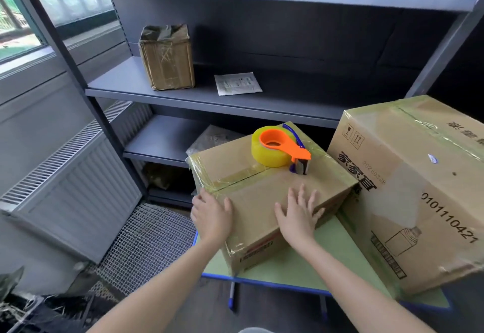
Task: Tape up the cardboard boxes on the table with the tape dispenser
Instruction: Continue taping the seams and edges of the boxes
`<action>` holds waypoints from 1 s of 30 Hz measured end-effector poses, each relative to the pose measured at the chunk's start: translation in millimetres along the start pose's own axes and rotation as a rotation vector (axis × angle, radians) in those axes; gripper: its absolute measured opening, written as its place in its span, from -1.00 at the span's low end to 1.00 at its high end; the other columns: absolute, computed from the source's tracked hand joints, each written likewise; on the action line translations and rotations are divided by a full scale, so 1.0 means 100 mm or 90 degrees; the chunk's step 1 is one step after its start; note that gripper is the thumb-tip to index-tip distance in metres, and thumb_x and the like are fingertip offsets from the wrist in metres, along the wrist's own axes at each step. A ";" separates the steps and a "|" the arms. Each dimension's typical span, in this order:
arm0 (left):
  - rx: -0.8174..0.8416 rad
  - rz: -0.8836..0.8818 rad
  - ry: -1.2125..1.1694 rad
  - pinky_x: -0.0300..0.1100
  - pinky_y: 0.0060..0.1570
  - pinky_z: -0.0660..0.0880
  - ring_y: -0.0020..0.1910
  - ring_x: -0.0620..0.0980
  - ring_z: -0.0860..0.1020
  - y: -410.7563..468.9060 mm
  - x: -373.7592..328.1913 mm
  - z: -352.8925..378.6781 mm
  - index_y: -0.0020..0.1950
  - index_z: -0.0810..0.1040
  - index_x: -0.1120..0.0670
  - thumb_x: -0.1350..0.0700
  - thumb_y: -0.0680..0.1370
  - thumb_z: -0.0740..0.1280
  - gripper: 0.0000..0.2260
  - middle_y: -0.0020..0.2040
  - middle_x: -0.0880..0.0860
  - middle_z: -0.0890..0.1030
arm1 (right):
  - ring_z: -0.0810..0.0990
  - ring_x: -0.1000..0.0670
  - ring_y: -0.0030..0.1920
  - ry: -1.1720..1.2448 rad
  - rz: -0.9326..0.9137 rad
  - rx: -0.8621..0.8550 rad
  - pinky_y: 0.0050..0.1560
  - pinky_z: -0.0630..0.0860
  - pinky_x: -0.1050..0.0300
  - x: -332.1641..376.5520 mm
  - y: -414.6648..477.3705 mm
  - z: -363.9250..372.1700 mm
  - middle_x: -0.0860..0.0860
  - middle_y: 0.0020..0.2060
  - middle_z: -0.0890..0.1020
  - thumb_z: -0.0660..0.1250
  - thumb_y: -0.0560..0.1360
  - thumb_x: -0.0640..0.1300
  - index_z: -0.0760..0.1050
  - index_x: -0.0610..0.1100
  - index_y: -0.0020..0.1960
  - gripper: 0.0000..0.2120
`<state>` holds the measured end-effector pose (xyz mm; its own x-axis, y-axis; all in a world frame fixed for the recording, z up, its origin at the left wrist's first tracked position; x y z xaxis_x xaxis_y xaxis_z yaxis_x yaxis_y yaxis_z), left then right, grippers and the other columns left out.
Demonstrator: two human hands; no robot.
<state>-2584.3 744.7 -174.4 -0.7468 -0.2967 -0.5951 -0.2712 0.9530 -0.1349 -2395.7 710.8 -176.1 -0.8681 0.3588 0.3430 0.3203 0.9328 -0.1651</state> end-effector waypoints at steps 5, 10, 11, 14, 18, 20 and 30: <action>-0.027 0.147 0.141 0.09 0.42 0.07 0.43 0.26 0.15 0.81 -0.06 -0.25 0.41 0.24 0.27 -0.01 0.57 0.20 -0.48 0.44 0.30 0.22 | -0.36 -0.15 0.49 0.012 -0.021 0.082 0.27 -0.21 -0.53 0.59 -0.33 0.25 -0.08 0.53 -0.23 0.12 0.50 0.32 -0.10 -0.11 0.55 -0.17; 0.047 0.283 0.264 0.06 0.45 -0.03 0.44 0.19 0.18 1.28 -0.22 -0.20 0.44 0.22 0.21 -0.11 0.58 0.17 -0.45 0.42 0.19 0.31 | -0.40 -0.16 0.47 -0.046 -0.008 0.097 0.18 -0.21 -0.62 0.76 -0.39 0.29 -0.08 0.51 -0.30 0.12 0.37 0.48 -0.20 -0.14 0.55 0.04; 0.055 0.297 0.264 0.05 0.45 0.01 0.42 0.18 0.22 1.33 -0.25 -0.19 0.44 0.24 0.19 -0.13 0.58 0.17 -0.45 0.41 0.19 0.33 | -0.42 -0.17 0.46 -0.058 -0.008 0.108 0.17 -0.21 -0.62 0.77 -0.39 0.29 -0.09 0.50 -0.32 0.13 0.34 0.50 -0.23 -0.15 0.54 0.09; 0.055 0.308 0.297 0.03 0.40 0.16 0.36 0.18 0.30 1.42 -0.30 -0.15 0.44 0.26 0.13 -0.23 0.56 0.12 -0.42 0.38 0.15 0.37 | -0.48 -0.21 0.43 -0.090 -0.012 0.138 0.15 -0.22 -0.64 0.80 -0.40 0.30 -0.09 0.47 -0.40 0.20 0.28 0.51 -0.31 -0.13 0.53 0.17; 0.049 0.282 0.319 0.07 0.29 0.26 0.32 0.21 0.32 1.45 -0.30 -0.13 0.44 0.25 0.05 -0.31 0.53 0.08 -0.39 0.35 0.17 0.38 | -0.48 -0.20 0.43 -0.098 -0.022 0.150 0.16 -0.18 -0.65 0.81 -0.40 0.31 -0.05 0.47 -0.40 0.26 0.34 0.42 -0.32 -0.08 0.53 0.11; 0.046 0.275 0.322 0.08 0.26 0.29 0.31 0.21 0.34 1.45 -0.28 -0.13 0.42 0.27 0.04 -0.32 0.53 0.08 -0.39 0.32 0.18 0.40 | -0.47 -0.17 0.44 -0.108 -0.036 0.151 0.17 -0.17 -0.65 0.79 -0.41 0.31 -0.04 0.48 -0.39 0.26 0.35 0.40 -0.31 -0.07 0.53 0.09; -0.037 0.105 0.284 0.04 0.09 0.31 0.19 0.20 0.37 0.99 0.03 -0.28 0.23 0.40 0.15 -0.30 0.52 0.13 -0.45 0.20 0.19 0.44 | -0.45 0.01 0.45 -0.146 -0.206 0.191 0.29 -0.14 -0.56 0.40 -0.33 0.12 0.09 0.48 -0.37 0.30 0.34 0.35 -0.23 0.02 0.55 0.03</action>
<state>-2630.5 835.9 -167.7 -0.9671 -0.1513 -0.2046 -0.1515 0.9883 -0.0148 -2445.2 694.1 -167.8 -0.9770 0.0049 0.2133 -0.0726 0.9325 -0.3539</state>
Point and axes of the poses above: each hand's wrist, its own y-axis towards the middle knuckle, its own z-axis out of the palm, x = y × z, the point moved 4 cm from there along y, towards the middle knuckle
